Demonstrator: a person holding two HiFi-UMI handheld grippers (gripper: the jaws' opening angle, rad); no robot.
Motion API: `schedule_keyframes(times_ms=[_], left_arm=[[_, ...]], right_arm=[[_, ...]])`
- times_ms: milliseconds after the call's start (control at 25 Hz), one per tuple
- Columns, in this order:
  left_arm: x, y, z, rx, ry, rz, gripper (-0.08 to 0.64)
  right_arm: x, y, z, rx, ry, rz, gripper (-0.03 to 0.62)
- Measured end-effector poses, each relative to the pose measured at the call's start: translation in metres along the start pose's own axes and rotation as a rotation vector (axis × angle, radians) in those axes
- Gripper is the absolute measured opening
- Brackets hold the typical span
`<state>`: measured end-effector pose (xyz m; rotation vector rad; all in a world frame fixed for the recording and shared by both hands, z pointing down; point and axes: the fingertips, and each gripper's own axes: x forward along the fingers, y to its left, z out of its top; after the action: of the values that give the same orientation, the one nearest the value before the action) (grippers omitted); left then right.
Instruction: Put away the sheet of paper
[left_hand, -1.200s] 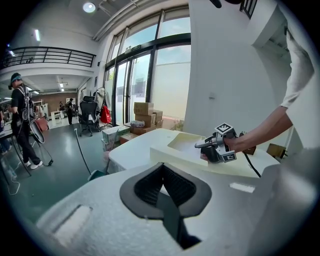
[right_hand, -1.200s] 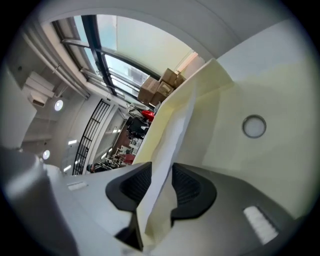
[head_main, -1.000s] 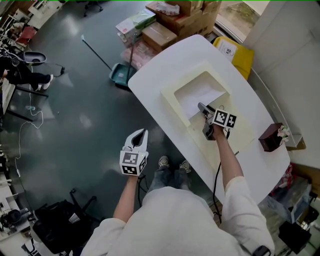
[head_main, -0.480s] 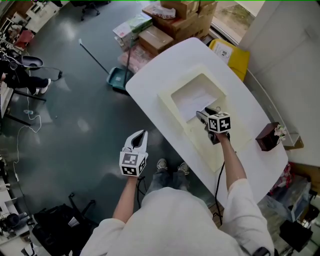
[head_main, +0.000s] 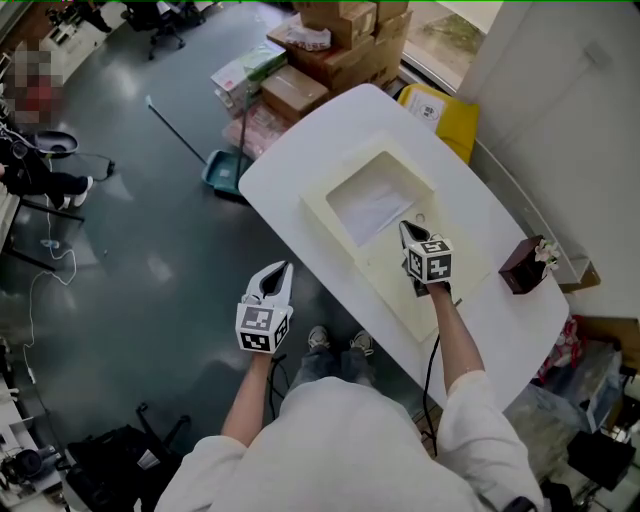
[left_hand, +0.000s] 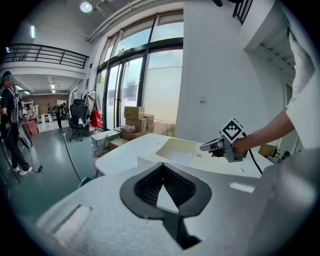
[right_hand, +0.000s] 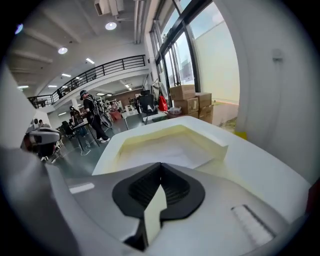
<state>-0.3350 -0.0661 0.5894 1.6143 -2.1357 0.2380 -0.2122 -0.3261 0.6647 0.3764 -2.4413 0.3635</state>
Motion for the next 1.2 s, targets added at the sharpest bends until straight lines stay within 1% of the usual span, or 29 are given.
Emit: schedule_keyframes(times_ms=[200, 480, 680, 800, 1200], left_arm=[[0.001, -0.009, 0.005, 0.014, -0.014, -0.02, 0.006], [-0.002, -0.019, 0.016, 0.048, -0.036, -0.039, 0.006], [0.0, -0.03, 0.028, 0.071, -0.06, -0.063, 0.006], [0.002, -0.038, 0.039, 0.082, -0.082, -0.079, 0.006], [0.002, -0.064, 0.07, 0.118, -0.149, -0.128, 0.006]], right_arm=[[-0.025, 0.005, -0.006, -0.018, -0.039, -0.032, 0.002], [-0.083, 0.016, 0.022, -0.056, -0.197, -0.101, 0.002], [-0.129, 0.029, 0.033, -0.102, -0.277, -0.154, 0.002], [-0.155, 0.036, 0.034, -0.093, -0.327, -0.182, 0.002], [-0.194, 0.046, 0.023, -0.084, -0.365, -0.25, 0.001]])
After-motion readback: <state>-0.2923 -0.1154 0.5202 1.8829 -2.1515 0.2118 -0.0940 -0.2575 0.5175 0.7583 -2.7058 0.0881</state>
